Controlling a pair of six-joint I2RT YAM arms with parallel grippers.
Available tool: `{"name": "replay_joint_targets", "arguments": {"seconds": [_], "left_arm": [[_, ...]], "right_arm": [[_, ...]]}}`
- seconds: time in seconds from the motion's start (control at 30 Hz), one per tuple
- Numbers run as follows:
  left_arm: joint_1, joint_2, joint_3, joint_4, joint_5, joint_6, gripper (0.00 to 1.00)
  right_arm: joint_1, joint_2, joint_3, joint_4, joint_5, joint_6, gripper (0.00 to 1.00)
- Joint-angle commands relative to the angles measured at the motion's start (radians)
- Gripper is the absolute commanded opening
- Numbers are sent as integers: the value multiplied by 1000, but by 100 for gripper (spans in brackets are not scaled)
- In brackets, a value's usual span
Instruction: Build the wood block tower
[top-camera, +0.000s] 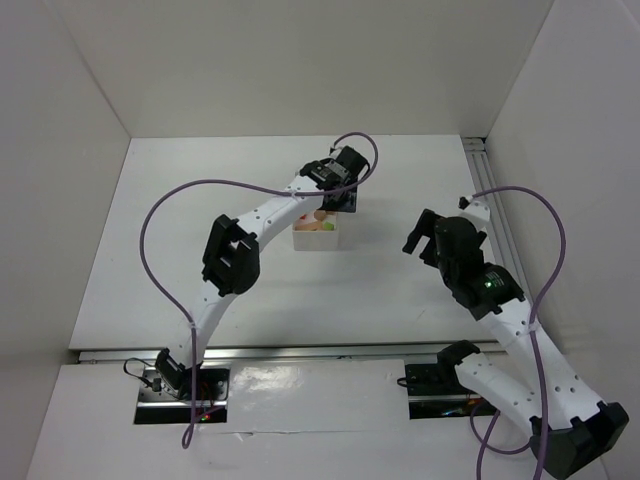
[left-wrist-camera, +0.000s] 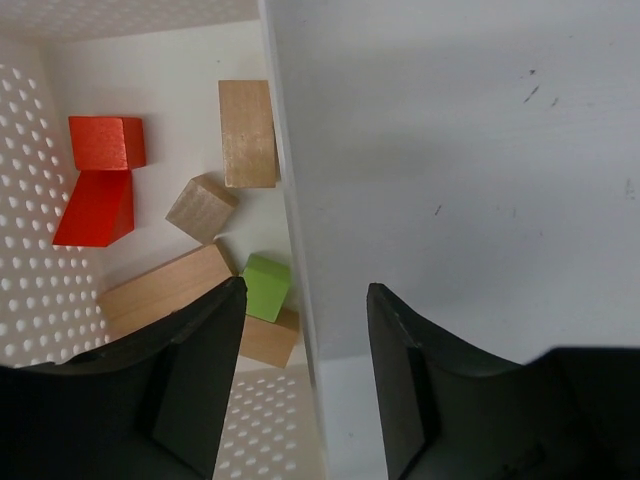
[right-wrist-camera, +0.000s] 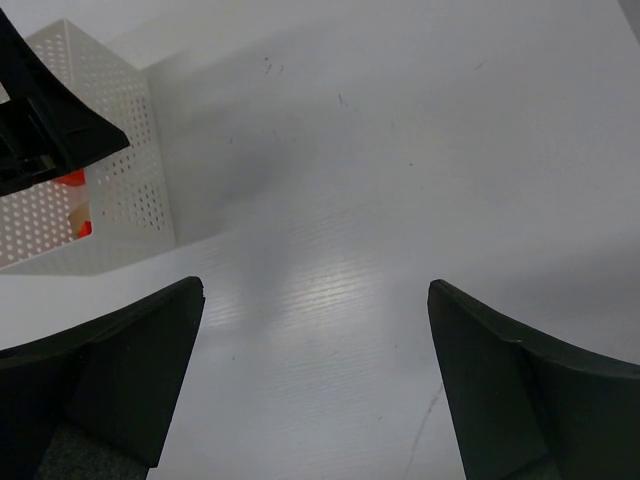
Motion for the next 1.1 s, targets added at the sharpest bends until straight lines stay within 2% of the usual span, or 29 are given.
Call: {"name": "replay_joint_targets", "arguments": {"seconds": [0.0, 0.17, 0.3, 0.33, 0.4, 0.43, 0.63, 0.67, 0.73, 0.8, 0.87, 0.9, 1.0, 1.07], "left_arm": [[6, 29, 33, 7, -5, -15, 63], [16, 49, 33, 26, -11, -25, 54], [26, 49, 33, 26, 8, -15, 32], [26, 38, 33, 26, 31, -15, 21], [26, 15, 33, 26, 62, -6, 10], [26, -15, 33, 26, 79, 4, 0], [46, -213, -68, 114, 379, 58, 0], [62, -244, -139, 145, 497, 58, 0], [80, -297, -211, 217, 628, 58, 0], [108, -343, -307, 326, 802, 34, 0], [126, -353, -366, 412, 911, -3, 0], [141, -353, -413, 500, 1003, -44, 0], [167, -353, -484, 665, 1157, -160, 0], [177, -342, -561, 896, 1222, -231, 0]], "right_arm": [[6, 15, -20, -9, -15, 1, 100], [6, 26, -20, 0, -15, -8, 97], [6, 26, -20, 0, -15, -8, 94], [6, 26, -20, 0, -15, -8, 93], [6, 26, -20, 9, -15, -17, 92], [6, 26, -20, 9, -15, -17, 92], [6, 54, 0, 19, -15, -39, 90], [6, 54, 0, 19, -15, -39, 90], [6, 54, 9, 29, -6, -48, 90], [6, 54, 9, 29, -6, -59, 90], [6, 63, 9, 39, -6, -59, 90], [6, 63, 9, 39, -6, -59, 90], [6, 74, 18, 39, -15, -59, 90], [6, 74, 28, 29, -15, -59, 90]]}}
